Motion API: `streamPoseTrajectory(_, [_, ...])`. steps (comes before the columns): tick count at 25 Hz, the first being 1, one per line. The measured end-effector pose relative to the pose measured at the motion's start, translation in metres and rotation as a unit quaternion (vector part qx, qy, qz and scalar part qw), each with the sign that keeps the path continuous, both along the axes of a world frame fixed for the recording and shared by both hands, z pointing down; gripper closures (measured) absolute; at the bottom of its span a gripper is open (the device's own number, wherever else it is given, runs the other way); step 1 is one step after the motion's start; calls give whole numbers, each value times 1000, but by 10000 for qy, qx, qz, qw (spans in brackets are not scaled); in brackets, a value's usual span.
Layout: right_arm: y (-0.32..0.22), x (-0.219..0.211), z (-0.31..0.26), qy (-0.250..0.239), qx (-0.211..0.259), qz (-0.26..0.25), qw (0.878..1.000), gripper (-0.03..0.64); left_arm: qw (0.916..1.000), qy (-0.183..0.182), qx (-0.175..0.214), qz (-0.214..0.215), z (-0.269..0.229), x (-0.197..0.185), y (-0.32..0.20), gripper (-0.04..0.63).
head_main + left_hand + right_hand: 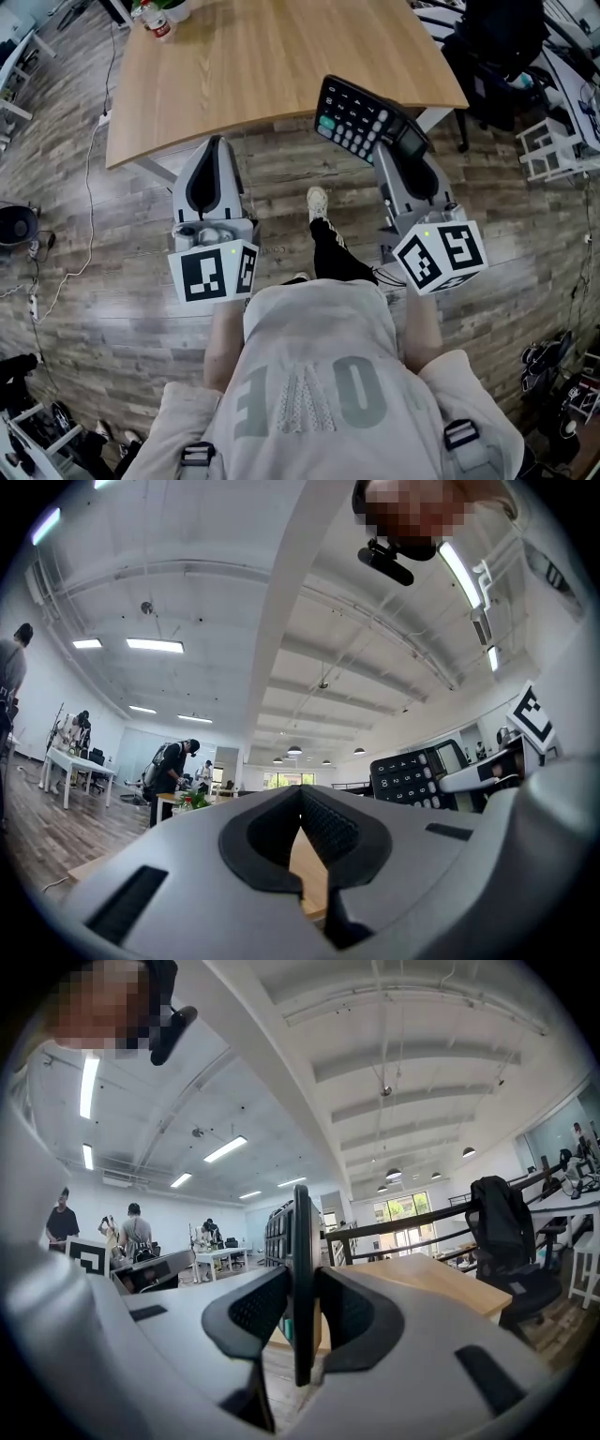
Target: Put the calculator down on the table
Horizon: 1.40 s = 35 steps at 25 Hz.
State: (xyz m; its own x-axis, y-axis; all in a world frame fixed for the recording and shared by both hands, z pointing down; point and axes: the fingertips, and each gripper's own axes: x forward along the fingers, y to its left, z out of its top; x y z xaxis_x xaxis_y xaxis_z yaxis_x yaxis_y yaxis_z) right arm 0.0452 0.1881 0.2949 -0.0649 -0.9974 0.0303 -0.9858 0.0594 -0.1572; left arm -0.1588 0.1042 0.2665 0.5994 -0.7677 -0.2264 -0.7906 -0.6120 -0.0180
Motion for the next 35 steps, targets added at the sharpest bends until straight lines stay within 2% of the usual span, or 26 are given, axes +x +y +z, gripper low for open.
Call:
streamPoseTrajectory(6, [-81, 36, 4, -82, 21, -115, 9999, 500, 9997, -154, 109, -142, -5, 29, -68, 586])
streamPoseTrajectory(16, [-255, 119, -8, 24, -186, -644, 9977, 500, 9960, -201, 197, -852, -33, 89, -234, 586])
streamPoseTrajectory(20, [-310, 142, -10, -26, -270, -906, 9955, 500, 9939, -238, 121, -1070, -33, 111, -280, 588])
streamPoseTrajectory(25, [-372, 146, 2, 27, -514, -1176, 9917, 500, 9924, -367, -53, -1170, -25, 121, -323, 586])
streamPoseTrajectory(29, [-391, 141, 9, 41, -677, -1318, 9890, 500, 9913, -311, -151, -1268, -26, 124, -340, 586])
streamPoseTrajectory(35, [-415, 135, 6, 111, -656, -1283, 9895, 500, 9931, -315, 3, -1134, -36, 125, -375, 588])
